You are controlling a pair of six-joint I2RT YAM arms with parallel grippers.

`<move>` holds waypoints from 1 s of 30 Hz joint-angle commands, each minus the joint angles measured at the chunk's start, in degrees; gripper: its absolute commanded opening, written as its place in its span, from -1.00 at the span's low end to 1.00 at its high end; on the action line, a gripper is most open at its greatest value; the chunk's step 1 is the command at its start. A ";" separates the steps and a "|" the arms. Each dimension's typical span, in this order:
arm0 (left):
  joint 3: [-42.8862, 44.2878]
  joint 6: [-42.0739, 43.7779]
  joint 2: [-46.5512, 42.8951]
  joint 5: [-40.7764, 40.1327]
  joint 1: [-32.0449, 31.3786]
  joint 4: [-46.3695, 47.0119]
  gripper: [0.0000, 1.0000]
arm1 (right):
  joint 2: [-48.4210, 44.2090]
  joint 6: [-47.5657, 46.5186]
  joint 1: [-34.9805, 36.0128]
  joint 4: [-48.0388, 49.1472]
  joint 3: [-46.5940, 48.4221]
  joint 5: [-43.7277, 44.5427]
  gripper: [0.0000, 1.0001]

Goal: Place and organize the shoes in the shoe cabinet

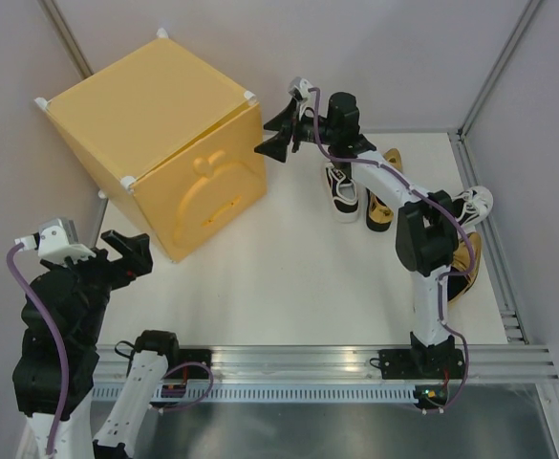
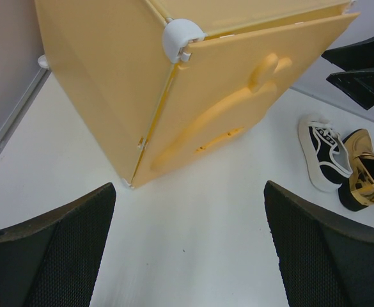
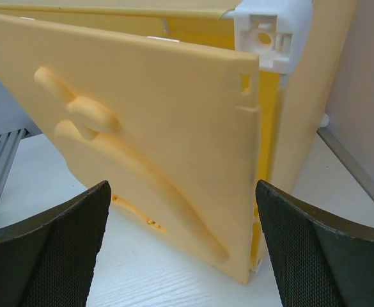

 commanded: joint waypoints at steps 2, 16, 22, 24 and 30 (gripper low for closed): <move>-0.06 -1.73 1.12 -0.15 -0.24 -0.14 1.00 | 2.14 0.31 0.07 4.91 4.78 -6.33 0.96; -0.15 -1.99 1.20 0.20 -0.24 -0.14 1.00 | 0.13 2.35 0.25 8.17 1.80 -12.84 0.94; -0.24 -2.17 0.68 0.29 -0.24 -0.14 0.99 | -0.66 -3.62 -0.01 1.41 2.06 -3.66 0.96; -0.15 -2.08 0.24 0.20 -0.24 -0.14 0.99 | -1.28 -5.03 -0.27 1.49 0.23 0.77 0.96; -0.06 -1.64 -0.55 -0.85 -0.24 -0.32 0.99 | 0.30 -6.01 -1.07 0.17 2.84 1.32 0.95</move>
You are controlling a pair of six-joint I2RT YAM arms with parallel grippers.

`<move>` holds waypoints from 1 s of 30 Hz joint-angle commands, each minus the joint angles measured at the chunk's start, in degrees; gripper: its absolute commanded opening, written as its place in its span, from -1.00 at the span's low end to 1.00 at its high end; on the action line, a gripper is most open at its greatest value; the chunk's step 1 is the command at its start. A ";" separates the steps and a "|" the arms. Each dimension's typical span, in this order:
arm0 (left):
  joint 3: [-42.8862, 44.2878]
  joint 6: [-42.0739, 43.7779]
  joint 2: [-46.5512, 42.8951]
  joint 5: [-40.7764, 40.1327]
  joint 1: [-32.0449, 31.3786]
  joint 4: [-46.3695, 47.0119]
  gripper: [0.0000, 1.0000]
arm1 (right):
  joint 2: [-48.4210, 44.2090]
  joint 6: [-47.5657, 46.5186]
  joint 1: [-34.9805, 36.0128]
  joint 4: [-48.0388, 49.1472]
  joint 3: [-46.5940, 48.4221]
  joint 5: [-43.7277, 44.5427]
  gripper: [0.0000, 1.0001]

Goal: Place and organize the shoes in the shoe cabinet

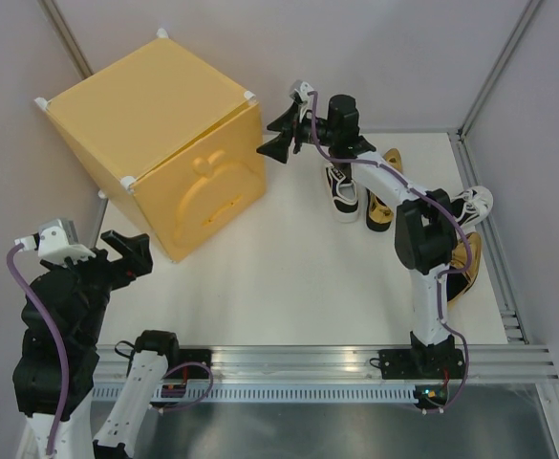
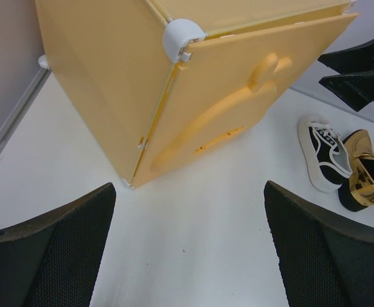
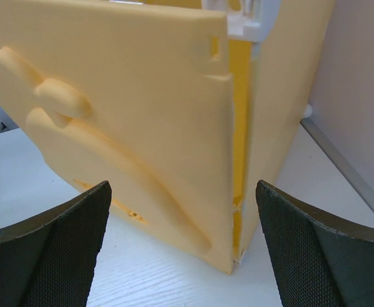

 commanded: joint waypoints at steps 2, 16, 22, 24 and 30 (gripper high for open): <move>-0.06 -1.55 -0.68 -0.94 -0.24 -0.32 0.99 | -0.16 -2.16 -0.48 1.20 3.61 -1.48 0.96; -0.15 -1.73 -0.25 -0.86 -0.24 -0.49 0.99 | 5.21 8.03 -0.39 9.10 10.30 -16.69 0.96; 0.20 -1.90 -0.33 -0.68 -0.24 -0.49 1.00 | -0.40 13.22 -0.48 16.84 2.58 -19.16 0.96; 0.37 -1.64 -0.42 -0.68 -0.24 -0.58 0.99 | -2.43 13.31 -0.48 17.02 -0.76 -19.95 0.96; 0.90 -1.47 -0.86 -0.68 -0.24 -0.49 0.99 | -10.78 12.88 -0.13 17.37 -10.87 -21.18 0.93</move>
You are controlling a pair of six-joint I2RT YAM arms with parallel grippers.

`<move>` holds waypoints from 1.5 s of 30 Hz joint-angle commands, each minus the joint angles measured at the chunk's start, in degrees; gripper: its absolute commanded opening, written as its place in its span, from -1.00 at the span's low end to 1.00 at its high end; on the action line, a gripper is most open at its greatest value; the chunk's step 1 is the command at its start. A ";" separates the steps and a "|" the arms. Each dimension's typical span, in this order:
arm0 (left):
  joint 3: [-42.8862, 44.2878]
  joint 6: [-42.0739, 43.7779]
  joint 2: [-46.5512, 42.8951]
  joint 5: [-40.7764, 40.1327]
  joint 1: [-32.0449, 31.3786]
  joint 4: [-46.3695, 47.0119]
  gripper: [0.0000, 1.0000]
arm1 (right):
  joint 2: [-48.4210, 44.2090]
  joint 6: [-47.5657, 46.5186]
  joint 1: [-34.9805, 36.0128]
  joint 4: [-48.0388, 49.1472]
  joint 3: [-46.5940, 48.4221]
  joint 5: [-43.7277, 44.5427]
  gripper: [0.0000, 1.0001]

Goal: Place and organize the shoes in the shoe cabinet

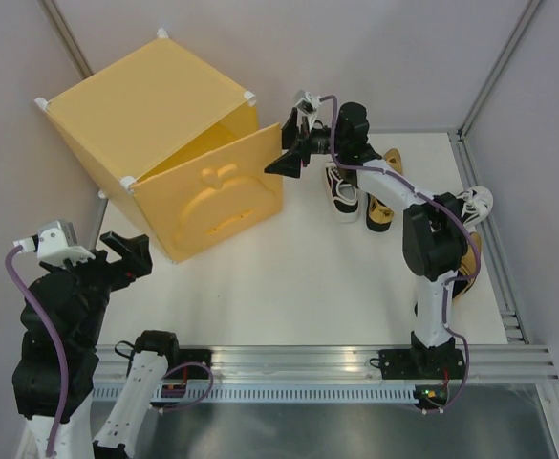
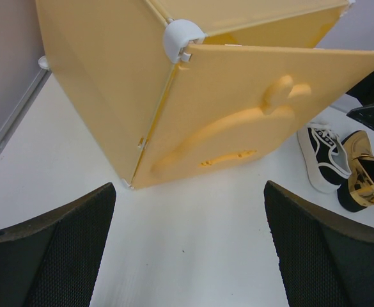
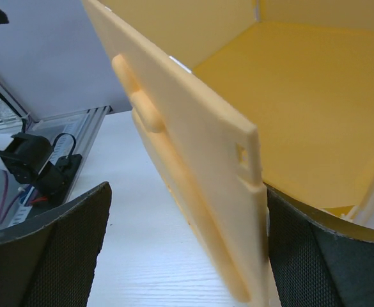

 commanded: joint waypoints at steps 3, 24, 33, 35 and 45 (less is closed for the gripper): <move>1.54 -0.90 -0.56 -0.99 -0.24 -0.56 0.99 | -11.77 -0.65 0.64 4.28 -8.10 -4.09 0.92; 4.44 -1.33 3.66 -1.25 -0.24 0.85 1.00 | -46.76 -32.48 10.66 -47.22 -30.25 11.63 0.96; 6.63 -1.33 6.38 -0.29 -0.24 1.11 1.00 | -54.95 -29.14 13.91 -47.58 -34.21 12.61 0.96; 6.81 -1.60 6.65 -0.11 -0.24 1.02 1.00 | -55.56 -28.08 15.75 -46.70 -35.35 13.05 0.96; 7.08 -1.78 7.70 0.50 -0.24 1.02 0.99 | -55.92 -22.89 26.72 -40.82 -39.49 16.65 0.96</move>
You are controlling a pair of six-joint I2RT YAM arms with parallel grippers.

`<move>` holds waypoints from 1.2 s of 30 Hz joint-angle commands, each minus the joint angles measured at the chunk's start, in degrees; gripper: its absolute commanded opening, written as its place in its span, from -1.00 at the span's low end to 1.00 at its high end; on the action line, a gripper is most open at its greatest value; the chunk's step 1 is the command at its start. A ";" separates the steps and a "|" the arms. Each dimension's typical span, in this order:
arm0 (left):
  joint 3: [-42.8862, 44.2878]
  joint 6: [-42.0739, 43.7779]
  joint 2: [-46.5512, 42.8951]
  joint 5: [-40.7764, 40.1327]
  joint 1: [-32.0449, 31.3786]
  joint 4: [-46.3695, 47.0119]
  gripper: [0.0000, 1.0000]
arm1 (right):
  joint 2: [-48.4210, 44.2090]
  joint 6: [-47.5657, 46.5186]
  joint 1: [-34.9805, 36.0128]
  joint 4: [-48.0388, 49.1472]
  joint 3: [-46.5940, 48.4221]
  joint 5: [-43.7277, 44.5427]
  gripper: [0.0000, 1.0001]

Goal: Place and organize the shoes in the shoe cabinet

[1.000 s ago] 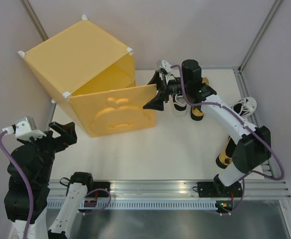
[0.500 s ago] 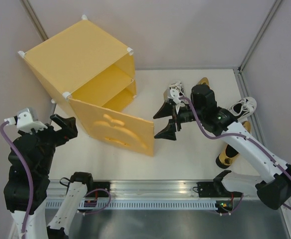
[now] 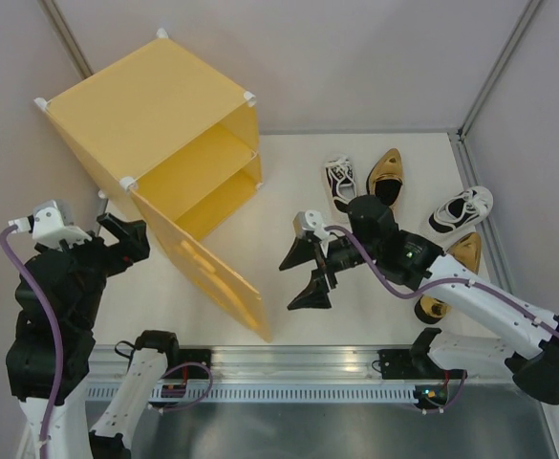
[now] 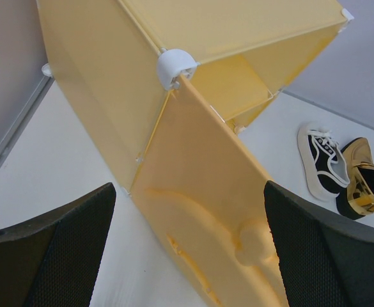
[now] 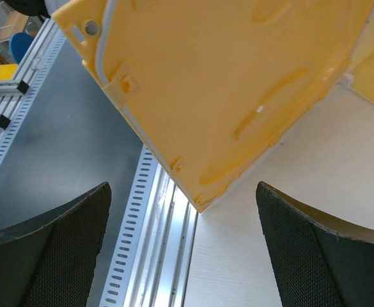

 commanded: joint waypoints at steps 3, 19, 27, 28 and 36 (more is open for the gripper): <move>1.00 -1.95 1.26 1.77 -0.24 1.07 1.00 | 0.30 3.25 8.60 7.08 -0.28 3.37 0.96; -0.94 -2.39 0.73 3.18 -0.24 -0.87 1.00 | 9.96 8.18 25.23 20.00 1.83 7.15 0.96; -1.46 -2.39 0.64 3.89 -0.32 -2.80 0.99 | 14.71 8.00 29.71 22.47 4.55 7.94 0.96; -1.72 -2.39 0.64 3.88 -0.24 -2.97 1.00 | 15.24 8.00 29.98 22.99 4.73 8.21 0.96; -1.64 -3.18 0.82 4.85 -0.24 -3.94 1.00 | 18.32 8.70 31.92 24.84 6.40 8.47 0.96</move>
